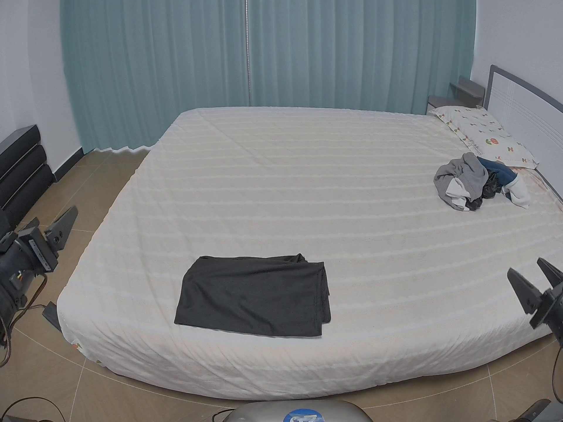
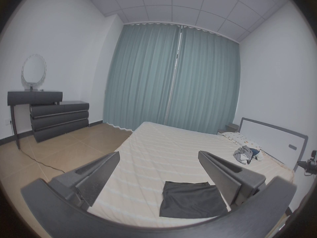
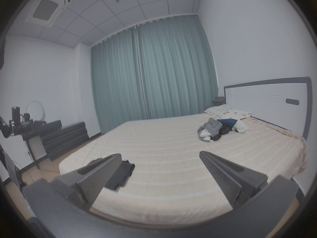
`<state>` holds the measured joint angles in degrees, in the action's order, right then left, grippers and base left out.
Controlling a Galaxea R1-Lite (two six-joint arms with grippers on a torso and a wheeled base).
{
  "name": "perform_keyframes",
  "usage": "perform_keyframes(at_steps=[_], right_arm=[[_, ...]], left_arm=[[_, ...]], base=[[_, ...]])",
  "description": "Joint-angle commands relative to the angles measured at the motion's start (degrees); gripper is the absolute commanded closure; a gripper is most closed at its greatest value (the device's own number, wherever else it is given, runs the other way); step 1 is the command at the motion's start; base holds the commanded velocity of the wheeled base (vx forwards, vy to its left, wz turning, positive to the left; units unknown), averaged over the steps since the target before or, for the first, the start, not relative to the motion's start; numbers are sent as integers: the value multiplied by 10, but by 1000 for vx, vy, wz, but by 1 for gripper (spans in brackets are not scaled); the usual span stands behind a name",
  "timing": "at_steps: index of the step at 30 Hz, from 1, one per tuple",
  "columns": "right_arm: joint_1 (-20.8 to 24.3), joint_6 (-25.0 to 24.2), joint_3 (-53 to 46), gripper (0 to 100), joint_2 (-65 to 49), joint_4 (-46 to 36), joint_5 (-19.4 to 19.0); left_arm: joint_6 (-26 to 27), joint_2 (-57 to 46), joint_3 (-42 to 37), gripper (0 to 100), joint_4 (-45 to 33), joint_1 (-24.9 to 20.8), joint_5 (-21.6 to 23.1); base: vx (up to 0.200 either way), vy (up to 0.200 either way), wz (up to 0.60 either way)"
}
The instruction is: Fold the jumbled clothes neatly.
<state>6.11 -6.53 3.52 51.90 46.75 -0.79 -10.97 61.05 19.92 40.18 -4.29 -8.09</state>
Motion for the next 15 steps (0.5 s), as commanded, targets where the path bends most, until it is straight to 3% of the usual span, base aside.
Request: perform_keyframes(at_steps=[1, 5, 8, 15], right_arm=[[-28, 59, 45, 0, -342, -322, -1], [-28, 74, 108, 0, -464, -542, -1], [-54, 72, 119, 0, -499, -623, -1], [-61, 72, 55, 0, -519, -595, 3]], left_arm=[[77, -220, -73, 0, -76, 2, -23], [99, -311, -72, 0, -178, 2, -25], [106, -371, -69, 0, -244, 2, -25], [107, -465, -75, 0, -319, 35, -25]], base=[[0, 0, 0], [0, 0, 0], [0, 0, 0], [0, 0, 0]])
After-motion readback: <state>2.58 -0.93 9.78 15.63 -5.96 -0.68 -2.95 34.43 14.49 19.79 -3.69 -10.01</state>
